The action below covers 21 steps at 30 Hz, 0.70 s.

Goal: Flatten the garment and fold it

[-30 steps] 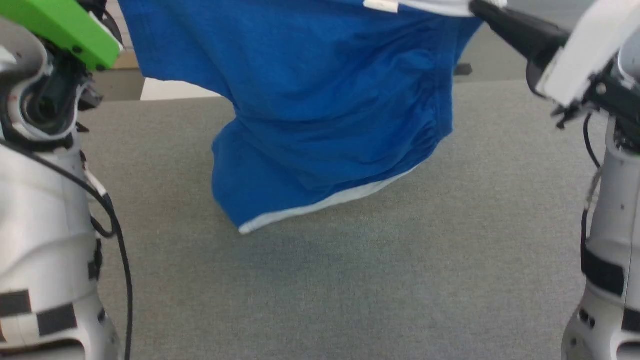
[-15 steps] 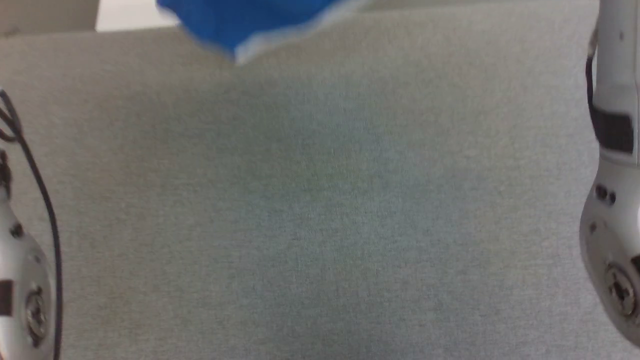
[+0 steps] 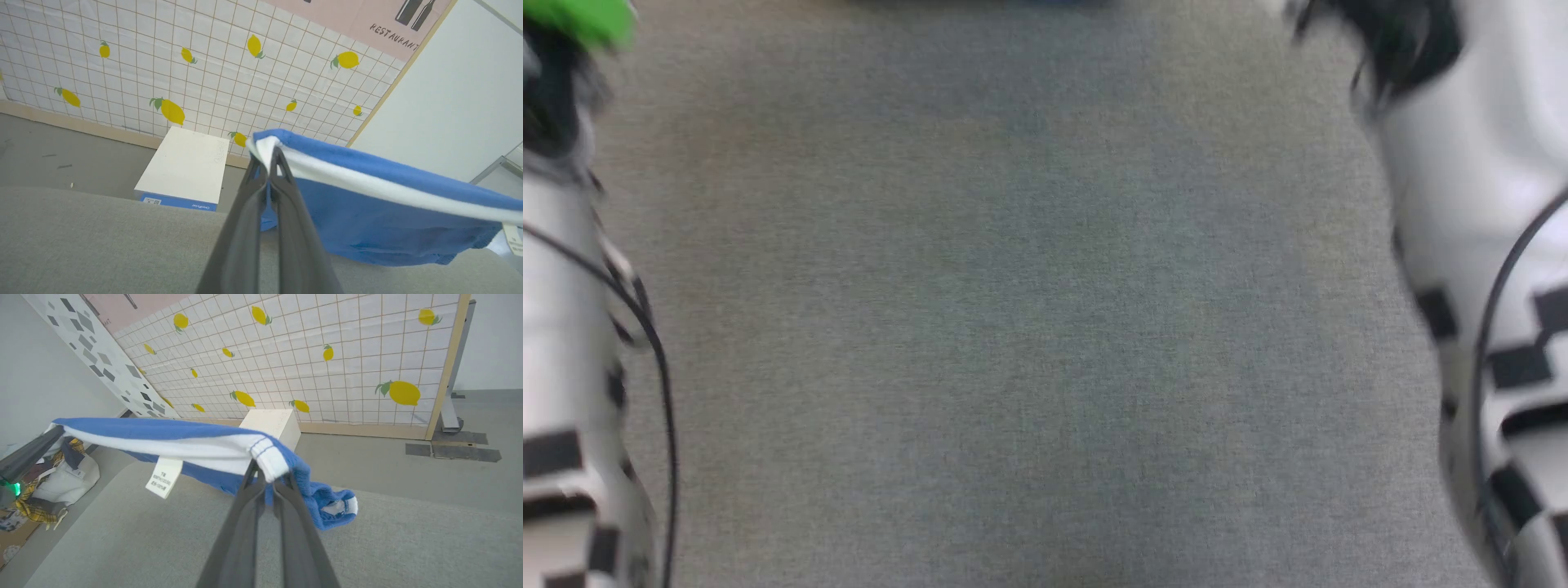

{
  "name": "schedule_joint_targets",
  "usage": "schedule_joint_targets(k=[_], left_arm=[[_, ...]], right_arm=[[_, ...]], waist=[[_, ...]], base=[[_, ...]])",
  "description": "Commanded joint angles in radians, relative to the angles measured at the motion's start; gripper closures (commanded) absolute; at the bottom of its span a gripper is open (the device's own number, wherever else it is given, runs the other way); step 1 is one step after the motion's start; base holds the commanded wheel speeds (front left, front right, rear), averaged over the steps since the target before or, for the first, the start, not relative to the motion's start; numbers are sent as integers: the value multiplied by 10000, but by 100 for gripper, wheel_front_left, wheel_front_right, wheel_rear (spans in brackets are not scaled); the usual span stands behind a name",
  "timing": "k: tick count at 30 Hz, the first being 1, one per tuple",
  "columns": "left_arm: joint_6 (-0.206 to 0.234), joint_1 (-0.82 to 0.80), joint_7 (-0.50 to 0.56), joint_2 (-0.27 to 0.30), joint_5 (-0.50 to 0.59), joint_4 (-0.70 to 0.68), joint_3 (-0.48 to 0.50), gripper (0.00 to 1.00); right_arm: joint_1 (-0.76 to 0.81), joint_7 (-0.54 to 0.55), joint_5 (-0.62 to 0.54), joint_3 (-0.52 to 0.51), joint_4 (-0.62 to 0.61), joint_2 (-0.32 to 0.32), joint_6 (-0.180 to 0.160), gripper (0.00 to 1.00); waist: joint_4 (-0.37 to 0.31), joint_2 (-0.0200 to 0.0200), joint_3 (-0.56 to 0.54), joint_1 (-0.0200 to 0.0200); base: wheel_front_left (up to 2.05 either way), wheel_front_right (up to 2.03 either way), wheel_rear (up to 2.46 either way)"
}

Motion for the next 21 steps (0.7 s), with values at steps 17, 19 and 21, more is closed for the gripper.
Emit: schedule_joint_targets(k=[17,19,21], left_arm=[[900,9332,-617,-1280,-784,-2440,-100,100],[1179,10193,-335,-1316,-724,-2804,-155,100],[1507,10945,-12,-1433,-826,-3230,-111,100]], right_arm=[[10270,1240,1130,289,-5184,-311,-21,100],[11261,1857,1111,264,-5801,-438,-21,100],[12161,2455,1123,9,-6366,-475,-21,100]], waist=[[19,0,-3392,-2],[11,0,-3606,-2],[43,0,-3789,-2]], base=[[0,0,0],[0,0,0],[0,0,0]])
